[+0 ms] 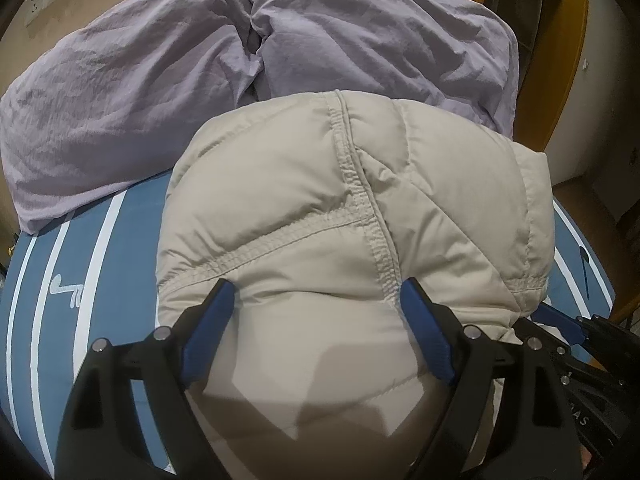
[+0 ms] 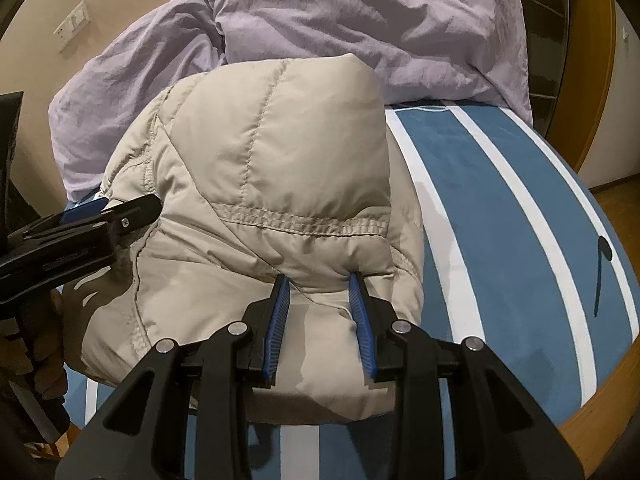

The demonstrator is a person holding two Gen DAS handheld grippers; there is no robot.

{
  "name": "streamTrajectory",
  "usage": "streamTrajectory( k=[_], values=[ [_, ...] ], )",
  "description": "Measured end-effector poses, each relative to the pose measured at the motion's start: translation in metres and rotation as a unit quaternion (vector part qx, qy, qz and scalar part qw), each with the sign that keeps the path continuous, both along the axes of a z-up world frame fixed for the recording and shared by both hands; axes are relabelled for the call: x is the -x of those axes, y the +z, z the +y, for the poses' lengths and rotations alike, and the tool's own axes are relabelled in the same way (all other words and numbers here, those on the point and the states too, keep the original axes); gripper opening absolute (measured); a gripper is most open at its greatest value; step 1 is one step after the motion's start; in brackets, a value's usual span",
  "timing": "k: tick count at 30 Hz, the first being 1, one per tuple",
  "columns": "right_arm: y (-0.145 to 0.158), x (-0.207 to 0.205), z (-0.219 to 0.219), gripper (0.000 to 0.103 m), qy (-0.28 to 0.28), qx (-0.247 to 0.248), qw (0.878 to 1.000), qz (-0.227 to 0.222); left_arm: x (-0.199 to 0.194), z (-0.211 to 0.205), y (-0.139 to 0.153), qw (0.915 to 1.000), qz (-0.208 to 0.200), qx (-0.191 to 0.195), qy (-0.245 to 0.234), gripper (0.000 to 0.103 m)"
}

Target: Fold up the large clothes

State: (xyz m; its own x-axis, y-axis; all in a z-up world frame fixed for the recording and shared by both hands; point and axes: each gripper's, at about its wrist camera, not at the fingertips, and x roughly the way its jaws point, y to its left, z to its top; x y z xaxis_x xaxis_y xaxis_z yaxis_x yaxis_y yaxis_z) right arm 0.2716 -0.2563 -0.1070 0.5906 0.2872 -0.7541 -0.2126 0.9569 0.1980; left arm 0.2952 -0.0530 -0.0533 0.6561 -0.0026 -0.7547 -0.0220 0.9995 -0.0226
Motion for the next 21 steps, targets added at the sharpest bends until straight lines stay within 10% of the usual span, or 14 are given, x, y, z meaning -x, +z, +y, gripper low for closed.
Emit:
streamTrajectory(
  k=[21],
  values=[
    [-0.015,-0.006,0.003,0.033,0.004,0.005,1.0,-0.003,-0.002,-0.008,-0.005,0.9996,-0.011,-0.024,-0.006,0.09]
  ],
)
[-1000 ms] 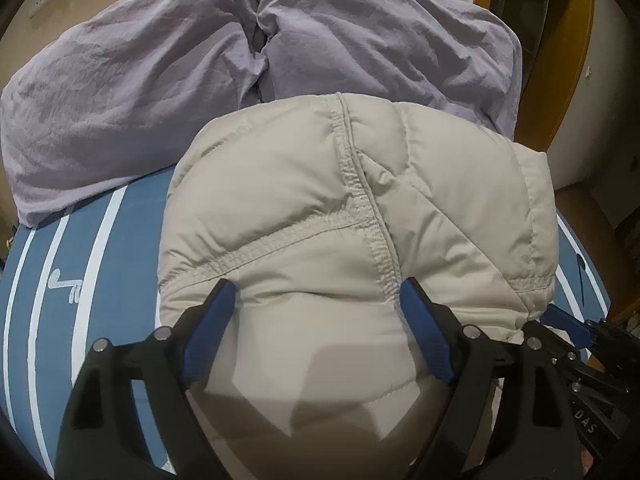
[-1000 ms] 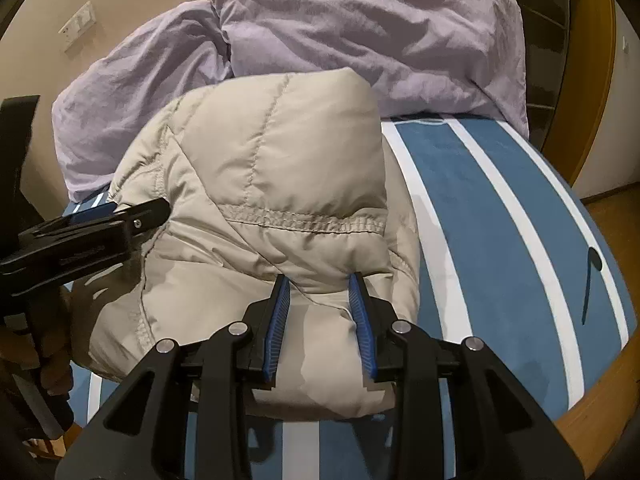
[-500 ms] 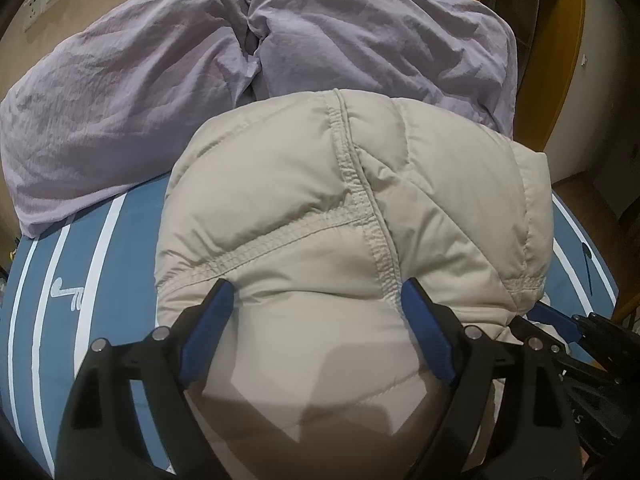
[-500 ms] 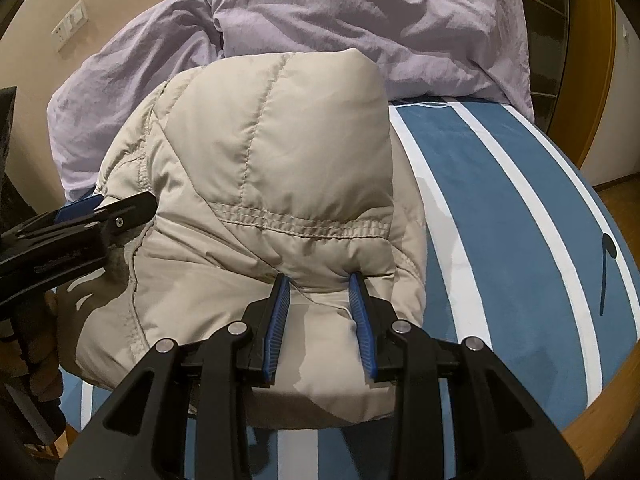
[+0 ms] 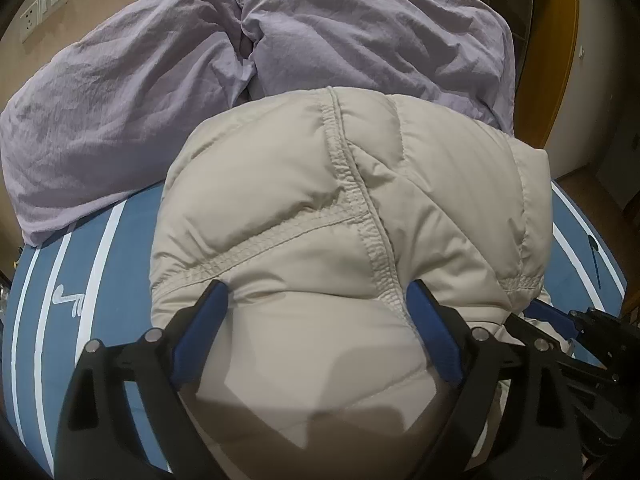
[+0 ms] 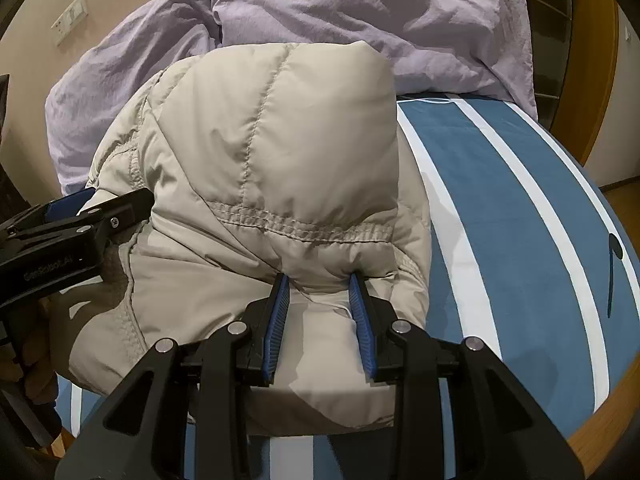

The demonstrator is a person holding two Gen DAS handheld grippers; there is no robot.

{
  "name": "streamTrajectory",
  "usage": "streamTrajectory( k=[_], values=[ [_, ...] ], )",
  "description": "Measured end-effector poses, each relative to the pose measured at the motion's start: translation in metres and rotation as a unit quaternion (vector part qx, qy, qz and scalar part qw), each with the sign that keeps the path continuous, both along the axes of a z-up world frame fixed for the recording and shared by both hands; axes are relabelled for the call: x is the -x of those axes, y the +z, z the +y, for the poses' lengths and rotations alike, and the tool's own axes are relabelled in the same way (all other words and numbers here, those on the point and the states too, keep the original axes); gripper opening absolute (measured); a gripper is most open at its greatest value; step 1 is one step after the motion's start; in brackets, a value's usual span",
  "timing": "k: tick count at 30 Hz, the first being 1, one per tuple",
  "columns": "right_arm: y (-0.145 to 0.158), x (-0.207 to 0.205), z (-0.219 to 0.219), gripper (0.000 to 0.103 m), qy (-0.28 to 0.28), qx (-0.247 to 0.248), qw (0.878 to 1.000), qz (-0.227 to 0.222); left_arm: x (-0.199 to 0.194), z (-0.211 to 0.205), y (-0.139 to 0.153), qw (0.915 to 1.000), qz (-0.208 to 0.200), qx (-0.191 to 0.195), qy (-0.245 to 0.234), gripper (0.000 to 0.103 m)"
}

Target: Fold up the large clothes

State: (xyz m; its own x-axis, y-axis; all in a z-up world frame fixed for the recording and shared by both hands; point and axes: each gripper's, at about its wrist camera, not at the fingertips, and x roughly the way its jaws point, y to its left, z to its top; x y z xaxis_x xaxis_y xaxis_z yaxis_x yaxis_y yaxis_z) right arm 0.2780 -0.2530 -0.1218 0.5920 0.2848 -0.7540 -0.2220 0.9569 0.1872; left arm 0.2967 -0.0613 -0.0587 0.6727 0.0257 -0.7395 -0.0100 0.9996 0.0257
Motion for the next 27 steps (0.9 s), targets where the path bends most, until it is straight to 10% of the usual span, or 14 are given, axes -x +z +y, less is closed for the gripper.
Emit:
streamTrajectory(
  k=[13,27],
  values=[
    [0.003,-0.001,-0.002,0.033,0.009,-0.006,1.0,0.002,-0.002,0.001,0.002,1.0,0.001,-0.007,-0.001,0.09],
    [0.071,-0.032,-0.018,0.051,-0.012,-0.047,0.997,-0.055,-0.014,0.031,0.05,0.9984,-0.041,0.027,0.028,0.09]
  ],
)
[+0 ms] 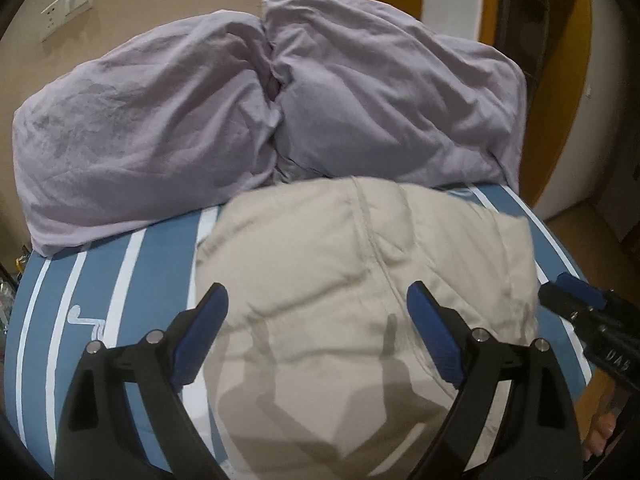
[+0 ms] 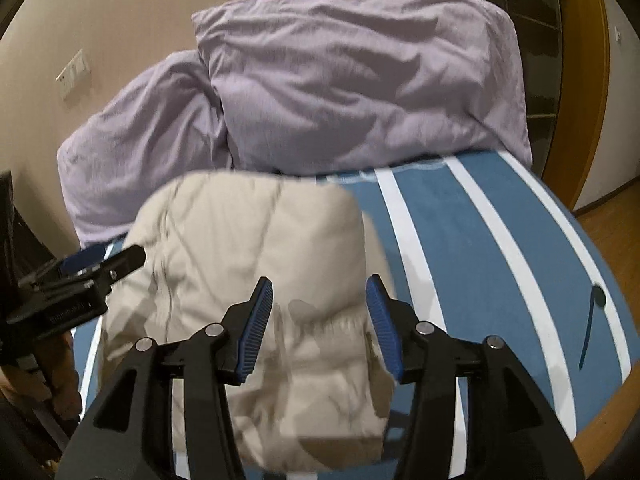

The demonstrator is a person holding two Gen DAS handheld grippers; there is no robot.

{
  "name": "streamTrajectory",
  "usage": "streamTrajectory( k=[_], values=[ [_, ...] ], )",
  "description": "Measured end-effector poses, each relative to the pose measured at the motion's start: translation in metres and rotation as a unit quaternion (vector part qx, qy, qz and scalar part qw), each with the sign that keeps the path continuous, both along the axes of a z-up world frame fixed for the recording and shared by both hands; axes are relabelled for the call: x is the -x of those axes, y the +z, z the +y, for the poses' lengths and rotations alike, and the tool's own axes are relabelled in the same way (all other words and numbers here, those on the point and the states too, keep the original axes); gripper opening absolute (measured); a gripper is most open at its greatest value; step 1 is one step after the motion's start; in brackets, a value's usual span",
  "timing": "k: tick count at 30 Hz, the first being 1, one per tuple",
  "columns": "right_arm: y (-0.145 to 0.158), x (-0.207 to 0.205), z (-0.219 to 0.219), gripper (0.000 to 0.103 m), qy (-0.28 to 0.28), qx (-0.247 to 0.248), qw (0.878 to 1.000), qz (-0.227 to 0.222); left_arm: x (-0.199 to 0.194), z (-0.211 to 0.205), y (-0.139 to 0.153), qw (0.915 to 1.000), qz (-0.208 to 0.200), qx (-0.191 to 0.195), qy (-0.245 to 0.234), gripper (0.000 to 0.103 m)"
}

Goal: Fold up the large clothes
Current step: 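Release the hood and press the folded jacket flat with both grippers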

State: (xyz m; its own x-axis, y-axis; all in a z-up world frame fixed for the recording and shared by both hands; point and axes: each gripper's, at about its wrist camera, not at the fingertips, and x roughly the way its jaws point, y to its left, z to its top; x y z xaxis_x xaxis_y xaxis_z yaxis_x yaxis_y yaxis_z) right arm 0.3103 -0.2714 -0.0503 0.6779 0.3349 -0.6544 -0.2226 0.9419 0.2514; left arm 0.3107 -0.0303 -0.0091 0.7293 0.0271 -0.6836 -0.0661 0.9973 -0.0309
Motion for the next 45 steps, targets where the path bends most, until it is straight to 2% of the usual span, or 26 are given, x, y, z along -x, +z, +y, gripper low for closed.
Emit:
streamTrajectory(
  k=[9,15,20,24,45],
  values=[
    [0.01,-0.034,0.03,0.051,0.011,0.018,0.999,-0.026,-0.023,0.021,-0.006,0.9994,0.004,0.007,0.035,0.09],
    [0.006,-0.054,0.04,0.051,0.003,0.027,0.999,-0.045,-0.036,0.025,-0.011,0.9992,0.004,0.008,0.039,0.091],
    [-0.011,-0.063,0.046,0.051,0.0,0.048,0.998,-0.037,-0.042,0.027,-0.022,0.9989,0.012,0.025,0.037,0.094],
    [-0.026,-0.066,0.046,0.051,-0.005,0.047,0.998,-0.03,-0.044,0.029,-0.029,0.9985,0.016,0.037,0.037,0.097],
    [-0.058,-0.083,0.05,0.051,-0.009,0.037,0.999,-0.013,-0.055,0.028,-0.048,0.9985,0.023,0.034,0.036,0.1]
  ],
)
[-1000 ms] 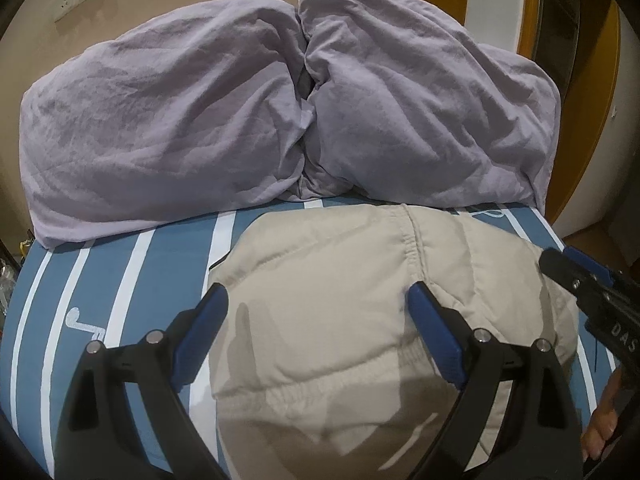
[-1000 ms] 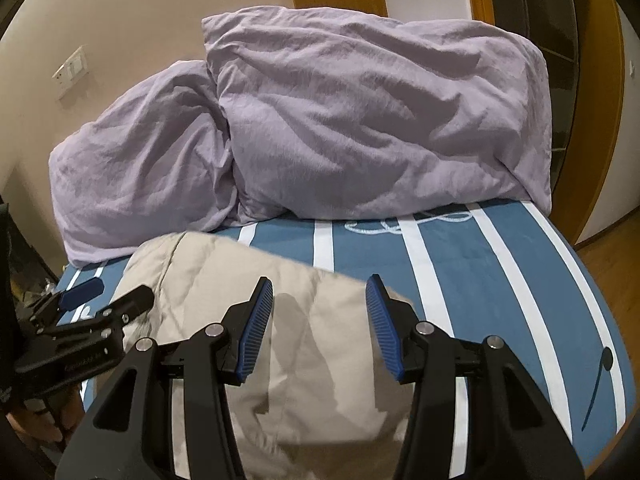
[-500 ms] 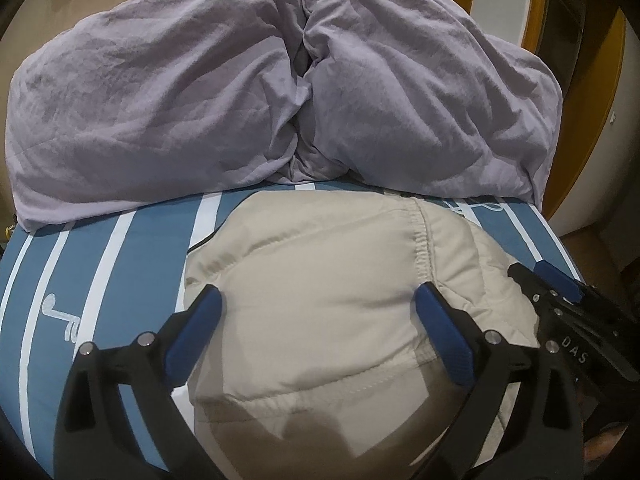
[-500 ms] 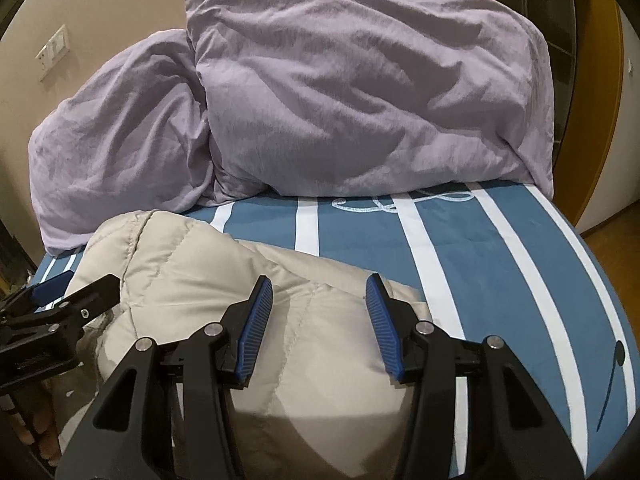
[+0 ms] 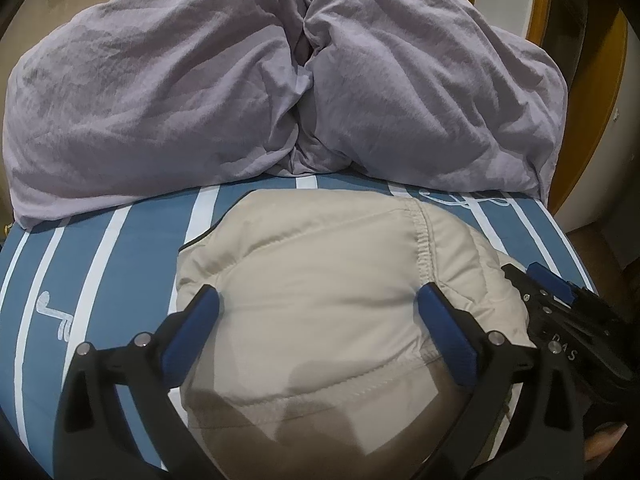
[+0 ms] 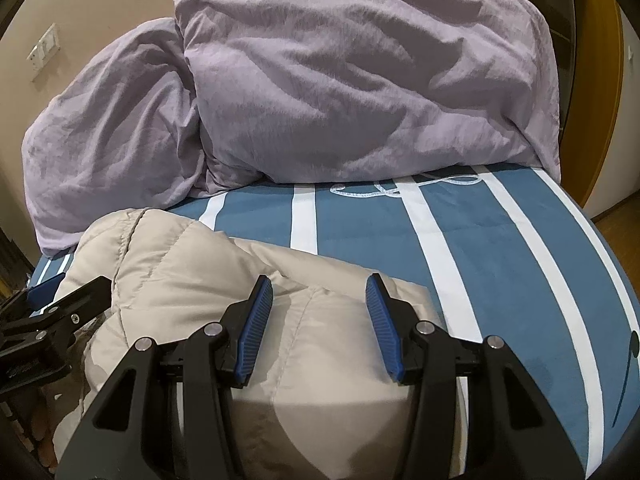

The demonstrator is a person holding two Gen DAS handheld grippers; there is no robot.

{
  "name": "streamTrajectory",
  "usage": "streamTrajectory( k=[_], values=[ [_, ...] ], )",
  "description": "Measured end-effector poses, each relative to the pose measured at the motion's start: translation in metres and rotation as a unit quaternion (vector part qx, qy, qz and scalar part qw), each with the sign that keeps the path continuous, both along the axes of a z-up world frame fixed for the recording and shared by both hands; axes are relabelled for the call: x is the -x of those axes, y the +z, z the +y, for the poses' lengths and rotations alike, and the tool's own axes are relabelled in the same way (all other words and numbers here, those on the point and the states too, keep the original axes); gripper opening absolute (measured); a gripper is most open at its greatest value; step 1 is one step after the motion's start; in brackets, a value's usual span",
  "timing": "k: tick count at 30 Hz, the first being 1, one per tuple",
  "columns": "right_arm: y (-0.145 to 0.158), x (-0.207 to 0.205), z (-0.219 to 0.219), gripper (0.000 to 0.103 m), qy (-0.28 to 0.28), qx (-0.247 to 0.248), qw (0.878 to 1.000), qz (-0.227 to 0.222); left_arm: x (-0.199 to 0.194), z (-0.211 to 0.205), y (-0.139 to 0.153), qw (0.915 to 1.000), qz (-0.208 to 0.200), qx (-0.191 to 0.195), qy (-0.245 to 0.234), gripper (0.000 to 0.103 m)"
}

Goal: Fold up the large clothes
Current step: 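Release the hood and press the folded jacket flat with both grippers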

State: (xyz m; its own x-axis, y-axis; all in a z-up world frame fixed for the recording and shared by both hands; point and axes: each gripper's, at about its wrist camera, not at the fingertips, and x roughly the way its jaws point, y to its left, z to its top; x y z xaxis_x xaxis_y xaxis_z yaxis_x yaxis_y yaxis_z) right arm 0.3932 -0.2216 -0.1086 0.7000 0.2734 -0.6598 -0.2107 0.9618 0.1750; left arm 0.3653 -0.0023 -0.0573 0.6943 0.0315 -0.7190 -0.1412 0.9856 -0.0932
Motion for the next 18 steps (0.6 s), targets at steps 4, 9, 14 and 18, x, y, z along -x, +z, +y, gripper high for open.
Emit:
streamTrajectory(
  k=[4,9,14,18],
  values=[
    [-0.005,-0.004,0.002,0.052,-0.001,0.001,1.0,0.004,-0.001,0.001,-0.003,1.0,0.001,0.001,0.002,0.1],
    [-0.01,-0.008,0.003,0.052,-0.001,0.001,1.0,0.009,-0.003,0.001,-0.006,1.0,0.002,0.004,0.004,0.101],
    [-0.014,-0.011,0.004,0.053,-0.002,0.002,1.0,0.012,-0.005,0.002,-0.009,1.0,0.003,0.008,0.005,0.101],
    [-0.017,-0.012,0.005,0.053,-0.005,0.001,1.0,0.012,-0.005,0.002,-0.011,0.9999,0.003,0.01,0.005,0.101]
  ],
)
